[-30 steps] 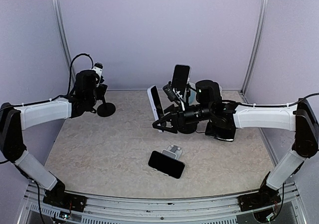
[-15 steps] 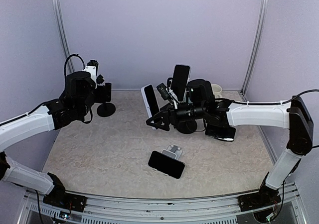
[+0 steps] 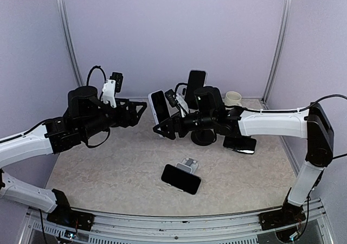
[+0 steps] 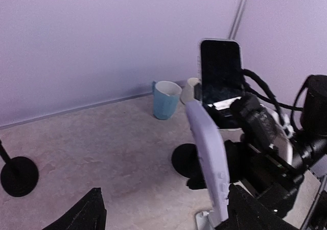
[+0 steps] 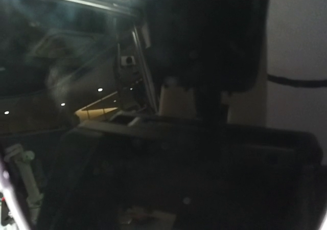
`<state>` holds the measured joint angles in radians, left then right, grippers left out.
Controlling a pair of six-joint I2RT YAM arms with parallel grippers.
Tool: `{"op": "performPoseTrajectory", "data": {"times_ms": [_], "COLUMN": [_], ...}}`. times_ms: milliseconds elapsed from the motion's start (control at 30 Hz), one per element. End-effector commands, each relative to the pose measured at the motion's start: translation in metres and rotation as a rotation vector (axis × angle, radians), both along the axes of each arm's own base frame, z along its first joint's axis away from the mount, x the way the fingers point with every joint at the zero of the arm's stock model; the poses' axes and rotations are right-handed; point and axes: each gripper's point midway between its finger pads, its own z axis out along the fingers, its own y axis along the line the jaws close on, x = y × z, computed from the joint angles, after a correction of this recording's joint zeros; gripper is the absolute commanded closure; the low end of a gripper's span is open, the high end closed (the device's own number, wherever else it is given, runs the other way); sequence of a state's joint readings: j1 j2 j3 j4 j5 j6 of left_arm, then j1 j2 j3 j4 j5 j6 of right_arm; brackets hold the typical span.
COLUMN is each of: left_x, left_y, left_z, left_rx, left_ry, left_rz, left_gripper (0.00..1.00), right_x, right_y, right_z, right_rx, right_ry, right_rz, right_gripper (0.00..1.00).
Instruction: Remove the phone from the phone stand
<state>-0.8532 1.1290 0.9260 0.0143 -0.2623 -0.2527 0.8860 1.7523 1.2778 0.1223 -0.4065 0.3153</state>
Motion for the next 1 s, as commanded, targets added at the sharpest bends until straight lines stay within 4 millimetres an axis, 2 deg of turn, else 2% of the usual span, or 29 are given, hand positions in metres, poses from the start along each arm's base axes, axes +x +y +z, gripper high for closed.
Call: {"op": "performPoseTrajectory", "data": {"times_ms": [0, 100, 233, 433, 533, 633, 833, 900, 967], "left_x": [-0.028, -0.028, -0.017, -0.002, 0.001, 0.003, 0.004, 0.003, 0.002], "left_y": [-0.036, -0.040, -0.041, -0.040, -0.044, -0.046, -0.050, -0.050, -0.051], "left_z": [0.006, 0.003, -0.013, -0.025, -0.027, -0.031, -0.034, -0.031, -0.027], "left_rx": [-0.136, -0.156, -0.156, -0.192, -0.206, -0.221, -0.235, -0.243, -0.243], "left_ry": [0.025, 0.044, 0.108, 0.171, 0.185, 0.202, 0.217, 0.209, 0.202], "left_rz": [-0.223, -0.238, -0.175, -0.086, -0.081, -0.075, -0.080, -0.088, -0.104], "left_gripper": [0.26, 0.28, 0.32, 0.41, 0.51, 0.71, 0.83, 0.91, 0.98], "right_x": [0.006, 0.004, -0.001, -0.003, 0.000, -0.001, -0.003, -0.003, -0.005], "right_y": [0.013, 0.016, 0.020, 0.024, 0.022, 0.023, 0.019, 0.017, 0.017], "right_z": [0.022, 0.021, 0.020, 0.021, 0.018, 0.016, 0.015, 0.016, 0.017], "right_rx": [0.034, 0.028, 0.021, -0.002, -0.025, -0.031, -0.038, -0.037, -0.036], "right_ry": [-0.056, -0.060, -0.068, -0.085, -0.090, -0.088, -0.089, -0.091, -0.090], "right_rz": [-0.013, -0.007, -0.003, -0.030, -0.059, -0.056, -0.060, -0.061, -0.053], "right_gripper": [0.94, 0.94, 0.94, 0.93, 0.92, 0.91, 0.90, 0.89, 0.81]}}
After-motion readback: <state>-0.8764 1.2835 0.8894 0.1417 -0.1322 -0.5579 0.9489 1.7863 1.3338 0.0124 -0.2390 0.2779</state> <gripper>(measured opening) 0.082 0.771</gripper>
